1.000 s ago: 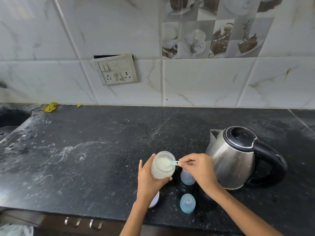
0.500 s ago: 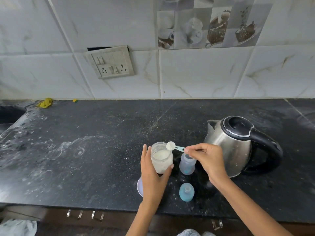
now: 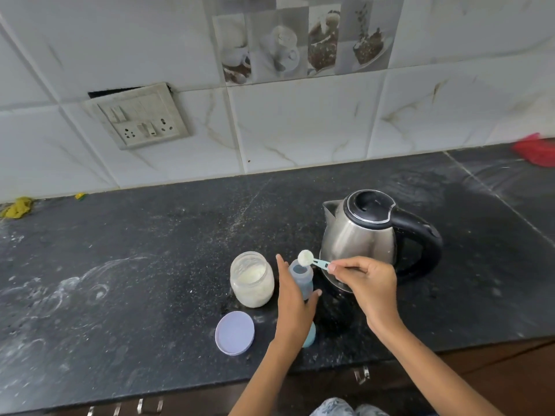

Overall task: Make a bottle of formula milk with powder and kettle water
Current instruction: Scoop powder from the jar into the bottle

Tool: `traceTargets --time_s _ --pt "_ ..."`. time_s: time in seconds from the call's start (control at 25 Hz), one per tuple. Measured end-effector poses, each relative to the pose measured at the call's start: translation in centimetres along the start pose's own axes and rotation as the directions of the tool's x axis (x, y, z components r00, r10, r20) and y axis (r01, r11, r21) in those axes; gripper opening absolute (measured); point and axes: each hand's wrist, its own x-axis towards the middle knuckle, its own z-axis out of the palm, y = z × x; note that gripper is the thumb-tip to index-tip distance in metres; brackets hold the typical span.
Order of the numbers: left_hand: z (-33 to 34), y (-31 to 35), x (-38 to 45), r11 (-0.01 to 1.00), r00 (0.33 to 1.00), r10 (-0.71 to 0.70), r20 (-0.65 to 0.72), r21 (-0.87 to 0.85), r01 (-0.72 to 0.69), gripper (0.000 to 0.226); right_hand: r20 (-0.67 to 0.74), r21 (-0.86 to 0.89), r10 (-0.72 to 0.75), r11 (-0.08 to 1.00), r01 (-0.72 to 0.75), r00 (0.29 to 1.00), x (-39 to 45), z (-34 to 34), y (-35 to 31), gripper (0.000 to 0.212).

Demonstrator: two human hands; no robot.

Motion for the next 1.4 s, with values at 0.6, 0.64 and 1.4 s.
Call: traceTargets --time_s 0.6,0.64,1.4 --pt "-0.7 0.7 1.6 0.996 0.999 0.051 -0.017 0.074 -0.050 0.093 0.085 -0.347 -0.277 0.892 0.289 0.957 0.9 -0.8 0.9 0.009" --pt "-0.7 0.8 1.6 0.995 0.998 0.061 -0.013 0.084 -0.060 0.091 0.134 -0.401 -0.335 0.842 0.360 0.933 1.1 -0.7 1.0 0.012" --pt "-2.2 0.6 2.2 0.996 0.998 0.063 -0.023 0.070 -0.061 0.053 0.357 -0.442 -0.479 0.669 0.597 0.802 2.6 -0.8 0.0 0.016"
